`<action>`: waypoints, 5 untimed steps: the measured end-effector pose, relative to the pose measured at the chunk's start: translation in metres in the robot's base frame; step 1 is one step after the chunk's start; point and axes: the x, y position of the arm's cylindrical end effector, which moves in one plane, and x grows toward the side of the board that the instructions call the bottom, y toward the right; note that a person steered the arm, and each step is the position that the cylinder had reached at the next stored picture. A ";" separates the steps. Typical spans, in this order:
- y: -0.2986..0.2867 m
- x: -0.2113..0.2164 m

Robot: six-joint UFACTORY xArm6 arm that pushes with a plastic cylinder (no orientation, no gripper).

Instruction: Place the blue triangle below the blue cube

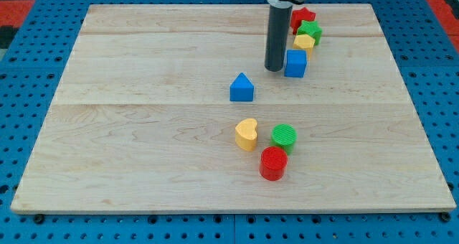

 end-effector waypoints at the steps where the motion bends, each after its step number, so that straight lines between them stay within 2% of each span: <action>1: 0.015 0.000; 2: 0.021 -0.006; 3: 0.013 0.030; 4: 0.001 0.085; 5: -0.068 0.080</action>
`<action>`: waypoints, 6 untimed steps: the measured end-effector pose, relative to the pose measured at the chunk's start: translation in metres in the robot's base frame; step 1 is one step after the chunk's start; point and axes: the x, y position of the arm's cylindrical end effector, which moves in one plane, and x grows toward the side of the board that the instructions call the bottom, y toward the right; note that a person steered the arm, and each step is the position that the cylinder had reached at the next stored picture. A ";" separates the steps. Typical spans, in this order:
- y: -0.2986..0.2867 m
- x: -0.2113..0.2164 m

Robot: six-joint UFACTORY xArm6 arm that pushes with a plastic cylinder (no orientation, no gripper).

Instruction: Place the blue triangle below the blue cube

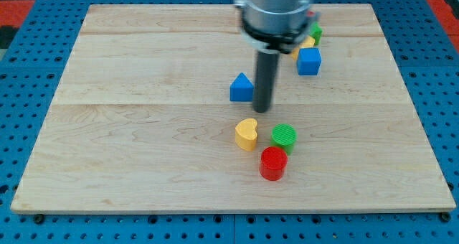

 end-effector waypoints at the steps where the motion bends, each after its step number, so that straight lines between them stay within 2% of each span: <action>1: -0.087 -0.012; 2: -0.124 -0.049; 4: 0.017 -0.020; 5: 0.066 -0.014; 6: 0.044 -0.008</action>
